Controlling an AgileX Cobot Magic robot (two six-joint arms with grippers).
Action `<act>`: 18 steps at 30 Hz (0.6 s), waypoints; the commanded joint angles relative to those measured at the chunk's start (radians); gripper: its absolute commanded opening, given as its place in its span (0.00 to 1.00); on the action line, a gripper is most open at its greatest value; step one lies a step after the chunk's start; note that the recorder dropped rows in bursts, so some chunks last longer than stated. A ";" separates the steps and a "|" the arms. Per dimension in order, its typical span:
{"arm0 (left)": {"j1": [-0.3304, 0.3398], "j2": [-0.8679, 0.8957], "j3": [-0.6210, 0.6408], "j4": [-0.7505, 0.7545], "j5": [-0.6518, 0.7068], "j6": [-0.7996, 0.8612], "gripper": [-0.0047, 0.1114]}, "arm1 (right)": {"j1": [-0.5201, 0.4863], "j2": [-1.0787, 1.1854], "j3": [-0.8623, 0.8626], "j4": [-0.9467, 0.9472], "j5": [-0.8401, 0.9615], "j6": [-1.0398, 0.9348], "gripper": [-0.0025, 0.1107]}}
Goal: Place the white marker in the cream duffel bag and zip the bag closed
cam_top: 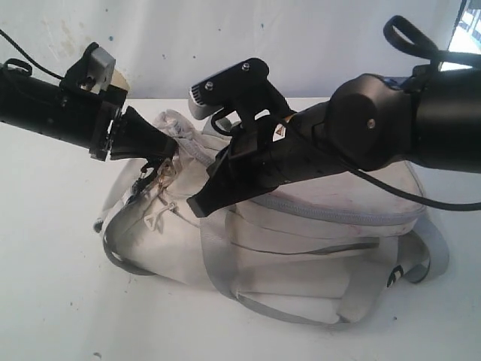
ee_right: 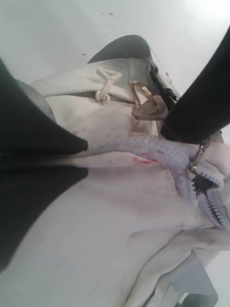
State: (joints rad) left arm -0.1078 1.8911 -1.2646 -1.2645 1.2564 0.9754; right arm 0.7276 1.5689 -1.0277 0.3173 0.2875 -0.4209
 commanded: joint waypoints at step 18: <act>0.013 -0.017 -0.006 0.142 -0.035 0.384 0.04 | -0.001 -0.005 0.004 -0.041 0.033 0.000 0.02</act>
State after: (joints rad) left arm -0.1036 1.8865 -1.2646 -1.0959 1.2418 1.4142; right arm 0.7276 1.5689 -1.0277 0.2891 0.3144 -0.4209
